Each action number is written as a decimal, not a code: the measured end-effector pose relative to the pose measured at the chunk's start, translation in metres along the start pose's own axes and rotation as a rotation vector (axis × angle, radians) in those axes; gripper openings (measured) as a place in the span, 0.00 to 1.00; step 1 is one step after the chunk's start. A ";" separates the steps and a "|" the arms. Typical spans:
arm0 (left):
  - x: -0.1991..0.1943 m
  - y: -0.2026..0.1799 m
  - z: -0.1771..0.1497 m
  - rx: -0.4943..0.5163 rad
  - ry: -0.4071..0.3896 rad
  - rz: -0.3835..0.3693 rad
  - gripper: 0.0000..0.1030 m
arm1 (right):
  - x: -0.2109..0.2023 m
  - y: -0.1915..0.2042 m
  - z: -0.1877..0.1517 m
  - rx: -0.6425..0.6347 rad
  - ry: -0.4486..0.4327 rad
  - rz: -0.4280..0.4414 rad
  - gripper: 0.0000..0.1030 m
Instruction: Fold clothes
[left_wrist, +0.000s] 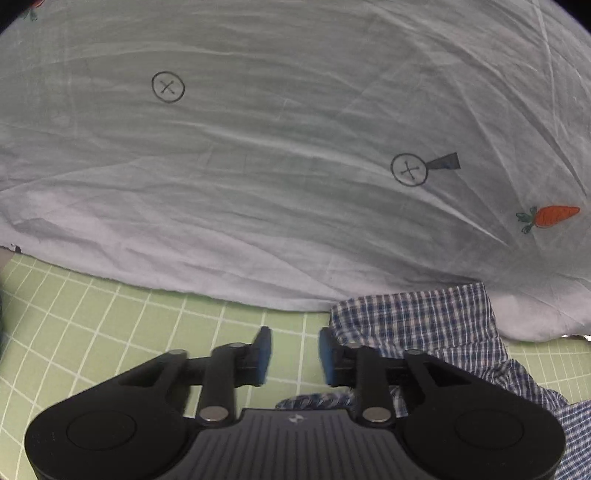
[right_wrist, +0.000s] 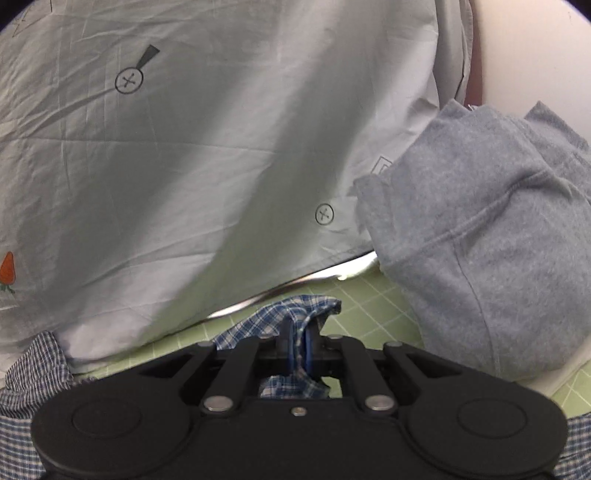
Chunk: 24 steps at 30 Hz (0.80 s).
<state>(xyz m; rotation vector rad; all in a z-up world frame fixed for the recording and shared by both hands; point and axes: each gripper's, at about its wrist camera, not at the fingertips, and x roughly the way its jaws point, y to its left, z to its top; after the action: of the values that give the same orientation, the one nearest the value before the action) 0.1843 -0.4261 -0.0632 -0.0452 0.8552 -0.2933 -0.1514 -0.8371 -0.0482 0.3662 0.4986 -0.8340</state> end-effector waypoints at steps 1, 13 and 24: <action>-0.003 0.007 -0.005 -0.022 0.003 -0.003 0.59 | 0.001 -0.003 -0.004 0.007 0.009 -0.005 0.06; 0.003 0.031 -0.051 -0.254 0.142 -0.221 0.80 | 0.004 -0.021 -0.021 0.072 0.059 -0.017 0.07; 0.025 -0.012 -0.020 -0.111 0.102 -0.216 0.03 | -0.016 -0.011 -0.008 0.050 -0.016 0.000 0.06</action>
<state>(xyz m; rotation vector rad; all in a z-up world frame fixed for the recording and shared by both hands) 0.1824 -0.4427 -0.0932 -0.2289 0.9691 -0.4529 -0.1714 -0.8306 -0.0474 0.4053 0.4635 -0.8498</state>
